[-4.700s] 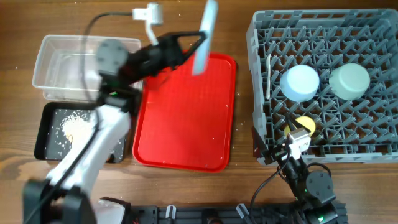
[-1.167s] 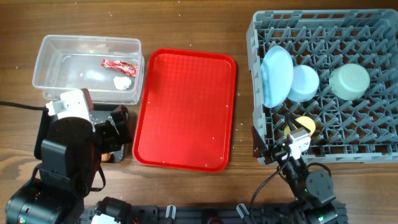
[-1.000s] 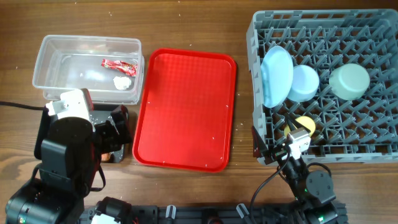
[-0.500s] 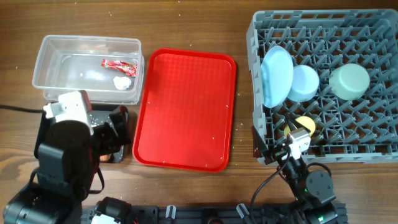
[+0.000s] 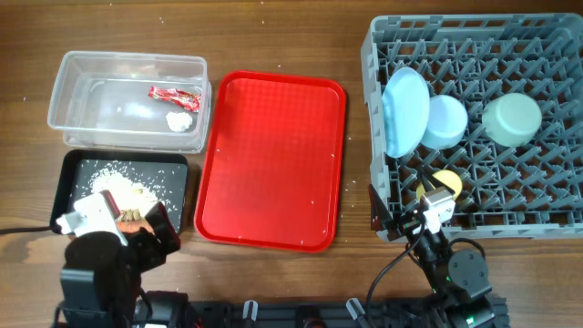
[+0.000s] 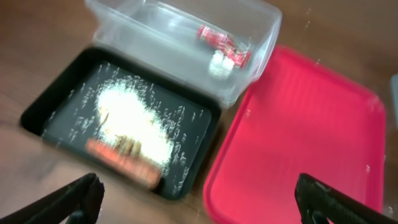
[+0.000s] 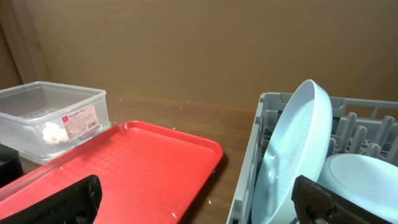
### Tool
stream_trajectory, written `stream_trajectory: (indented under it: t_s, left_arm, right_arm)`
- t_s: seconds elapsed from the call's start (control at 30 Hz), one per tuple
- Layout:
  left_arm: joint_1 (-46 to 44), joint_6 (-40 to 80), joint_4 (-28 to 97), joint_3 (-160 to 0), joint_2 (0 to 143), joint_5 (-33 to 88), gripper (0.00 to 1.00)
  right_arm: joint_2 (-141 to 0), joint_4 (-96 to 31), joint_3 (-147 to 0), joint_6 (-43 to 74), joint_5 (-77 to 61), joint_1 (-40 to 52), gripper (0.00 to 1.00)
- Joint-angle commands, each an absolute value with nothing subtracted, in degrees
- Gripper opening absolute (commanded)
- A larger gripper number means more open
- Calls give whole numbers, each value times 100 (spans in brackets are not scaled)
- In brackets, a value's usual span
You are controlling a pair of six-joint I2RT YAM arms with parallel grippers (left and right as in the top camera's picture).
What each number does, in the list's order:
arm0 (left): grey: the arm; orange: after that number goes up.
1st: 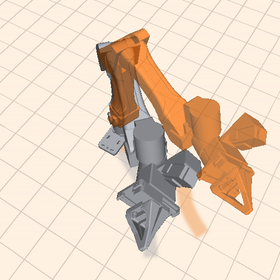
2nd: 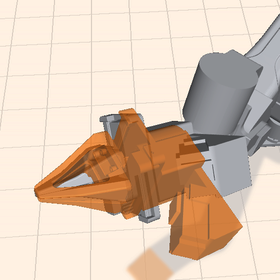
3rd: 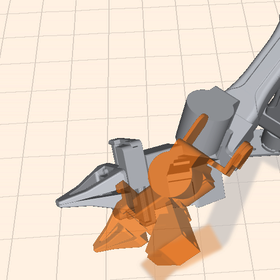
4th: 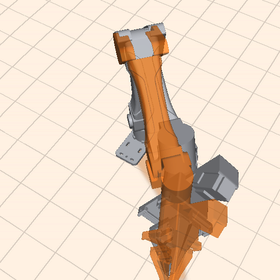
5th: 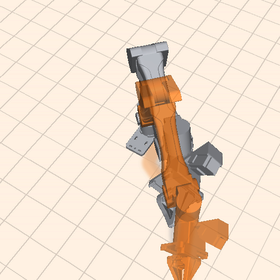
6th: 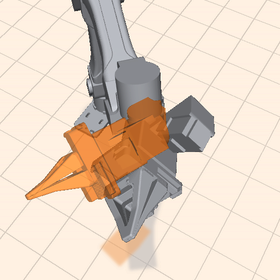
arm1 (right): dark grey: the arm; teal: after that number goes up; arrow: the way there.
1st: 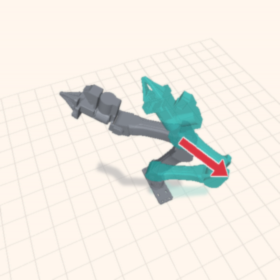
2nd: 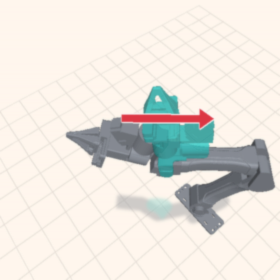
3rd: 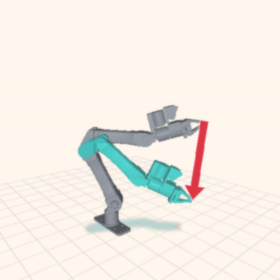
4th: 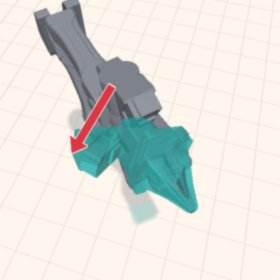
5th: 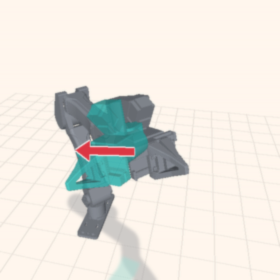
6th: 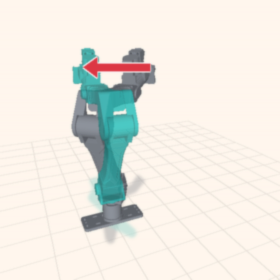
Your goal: Sort waste into correct bins and load items into the dishwasher rack
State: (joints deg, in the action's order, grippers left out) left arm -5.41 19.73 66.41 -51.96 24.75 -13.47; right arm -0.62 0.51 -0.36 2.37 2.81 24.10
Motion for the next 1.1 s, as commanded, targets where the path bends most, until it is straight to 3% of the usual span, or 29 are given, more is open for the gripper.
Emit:
stream_trajectory:
  t_s: [0.0,0.23,0.4,1.07]
  left_arm:
    - [-456,1186,5502,-4536,2012,-1063,100]
    - [-115,233,2552,-2255,958,110,100]
    - [12,237,1474,-1039,239,405,100]
    - [-202,279,701,-174,16,403,100]
  right_arm:
    - [-27,80,-30,316,250,2403,100]
    - [-27,80,-30,316,252,2403,100]
    - [-27,80,-30,318,252,2403,99]
    - [-43,78,-30,316,252,2403,100]
